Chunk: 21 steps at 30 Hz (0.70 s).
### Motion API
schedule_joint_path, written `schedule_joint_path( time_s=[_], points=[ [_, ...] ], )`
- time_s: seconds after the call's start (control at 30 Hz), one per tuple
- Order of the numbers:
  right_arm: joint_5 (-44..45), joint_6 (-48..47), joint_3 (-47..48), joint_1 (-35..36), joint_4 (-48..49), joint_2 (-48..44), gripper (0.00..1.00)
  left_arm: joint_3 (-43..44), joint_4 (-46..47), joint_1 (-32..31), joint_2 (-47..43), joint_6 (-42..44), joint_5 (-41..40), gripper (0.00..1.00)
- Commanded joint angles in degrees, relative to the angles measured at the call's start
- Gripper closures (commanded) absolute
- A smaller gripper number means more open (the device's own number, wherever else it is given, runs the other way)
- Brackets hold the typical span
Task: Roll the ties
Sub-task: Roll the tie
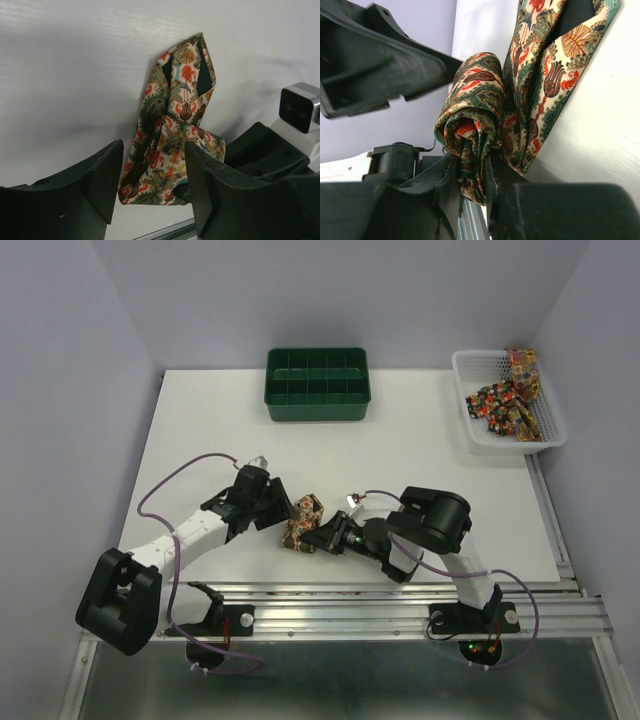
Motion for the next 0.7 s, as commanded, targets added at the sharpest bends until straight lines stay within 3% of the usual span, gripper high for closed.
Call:
schedule_joint_path(
  time_s=[0.0,0.27,0.67],
  points=[
    [4.4,-6.4,-2.2,-1.6,11.7,7.5,0.86,-2.9,4.7,0.0,-0.6,-0.6,4.9,0.37],
    [4.2,-6.4,-1.8,-1.6,10.3,7.4,0.86,-9.3,15.5,0.6,-0.3,-3.1,9.1,0.39],
    [3.7,-5.1,-1.1,-1.6,6.7,6.7,0.87,-21.8,19.0,1.5,-17.2,-9.6,9.8,0.35]
  ],
)
